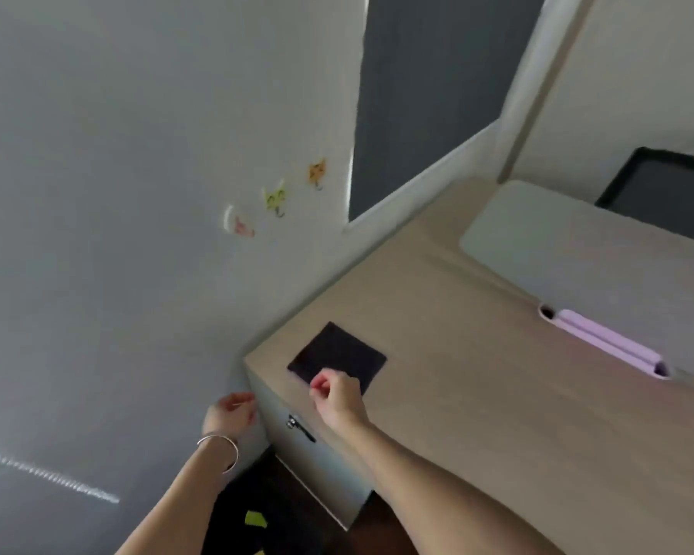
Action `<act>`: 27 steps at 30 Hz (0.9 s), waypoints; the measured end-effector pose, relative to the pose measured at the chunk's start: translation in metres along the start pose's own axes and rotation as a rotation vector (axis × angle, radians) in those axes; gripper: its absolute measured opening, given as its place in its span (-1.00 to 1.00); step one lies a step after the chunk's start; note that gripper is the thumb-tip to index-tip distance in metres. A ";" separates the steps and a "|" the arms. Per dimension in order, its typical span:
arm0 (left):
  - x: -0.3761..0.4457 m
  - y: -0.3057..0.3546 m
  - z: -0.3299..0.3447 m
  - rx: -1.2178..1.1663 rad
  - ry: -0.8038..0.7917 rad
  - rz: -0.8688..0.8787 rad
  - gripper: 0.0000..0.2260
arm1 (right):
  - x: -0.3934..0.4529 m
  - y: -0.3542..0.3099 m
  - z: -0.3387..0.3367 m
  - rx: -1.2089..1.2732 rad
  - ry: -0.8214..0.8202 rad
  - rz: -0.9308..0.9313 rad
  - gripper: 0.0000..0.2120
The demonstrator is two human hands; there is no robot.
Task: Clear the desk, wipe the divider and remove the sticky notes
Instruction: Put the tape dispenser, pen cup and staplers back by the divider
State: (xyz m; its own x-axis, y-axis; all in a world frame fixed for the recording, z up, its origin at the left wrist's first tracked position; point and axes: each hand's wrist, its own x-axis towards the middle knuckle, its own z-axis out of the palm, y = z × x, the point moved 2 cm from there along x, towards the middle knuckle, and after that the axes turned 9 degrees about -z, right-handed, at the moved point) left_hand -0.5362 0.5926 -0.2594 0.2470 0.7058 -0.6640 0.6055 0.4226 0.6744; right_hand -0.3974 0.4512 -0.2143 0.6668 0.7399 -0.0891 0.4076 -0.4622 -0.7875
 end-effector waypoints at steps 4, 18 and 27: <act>-0.063 0.066 0.097 0.161 -0.227 0.102 -0.81 | -0.042 0.050 -0.130 -0.034 0.280 0.096 -0.87; -0.312 0.033 0.478 0.632 -0.816 0.186 -0.68 | -0.298 0.283 -0.417 -0.154 0.821 0.635 -0.74; -0.385 -0.015 0.613 0.750 -0.889 0.146 -0.62 | -0.336 0.401 -0.503 -0.311 0.501 0.881 -0.54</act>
State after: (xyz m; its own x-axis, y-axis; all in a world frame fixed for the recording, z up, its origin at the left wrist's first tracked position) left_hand -0.1762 -0.0337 -0.2117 0.6128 -0.0517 -0.7885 0.7489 -0.2806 0.6004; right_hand -0.1443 -0.2290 -0.1929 0.9567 -0.1707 -0.2357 -0.2508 -0.8945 -0.3701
